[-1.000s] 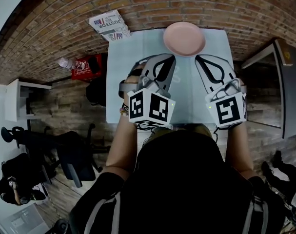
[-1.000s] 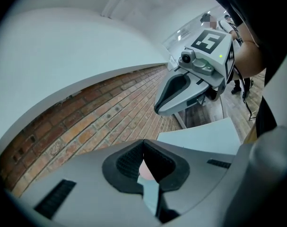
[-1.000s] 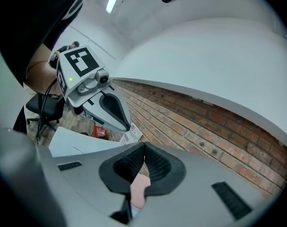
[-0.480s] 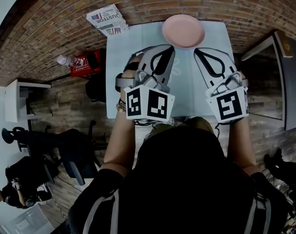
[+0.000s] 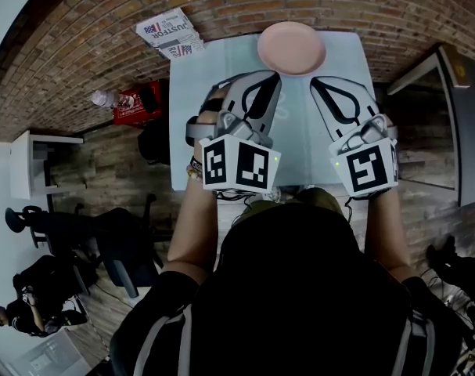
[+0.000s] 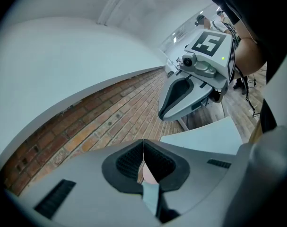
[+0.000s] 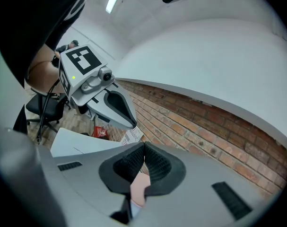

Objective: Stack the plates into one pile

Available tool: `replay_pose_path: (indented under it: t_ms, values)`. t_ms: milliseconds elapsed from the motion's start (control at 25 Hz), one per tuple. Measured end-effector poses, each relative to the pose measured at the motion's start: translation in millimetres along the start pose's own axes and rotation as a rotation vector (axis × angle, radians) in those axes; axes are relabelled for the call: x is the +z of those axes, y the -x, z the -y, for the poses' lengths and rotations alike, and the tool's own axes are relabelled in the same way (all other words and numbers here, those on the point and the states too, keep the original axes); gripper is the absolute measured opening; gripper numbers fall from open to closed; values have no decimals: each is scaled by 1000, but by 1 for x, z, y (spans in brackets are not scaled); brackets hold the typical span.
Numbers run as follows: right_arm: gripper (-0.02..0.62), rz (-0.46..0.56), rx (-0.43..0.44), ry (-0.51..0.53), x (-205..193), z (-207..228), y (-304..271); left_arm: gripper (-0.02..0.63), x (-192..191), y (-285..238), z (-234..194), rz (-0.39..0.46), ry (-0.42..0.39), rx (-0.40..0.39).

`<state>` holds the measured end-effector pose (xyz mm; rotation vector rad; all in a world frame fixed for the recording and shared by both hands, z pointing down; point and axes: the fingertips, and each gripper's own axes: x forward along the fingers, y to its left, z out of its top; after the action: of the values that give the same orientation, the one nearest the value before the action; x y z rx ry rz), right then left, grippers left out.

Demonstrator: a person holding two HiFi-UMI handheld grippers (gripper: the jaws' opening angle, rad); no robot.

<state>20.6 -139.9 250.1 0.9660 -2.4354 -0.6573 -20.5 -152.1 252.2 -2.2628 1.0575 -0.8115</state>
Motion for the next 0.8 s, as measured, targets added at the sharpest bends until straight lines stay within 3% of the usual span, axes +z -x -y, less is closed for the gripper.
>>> replay_pose_path:
  t_ms: [800]
  values:
    - [35, -14, 8, 7, 4, -16, 4, 23, 1, 8, 9, 34, 8, -27]
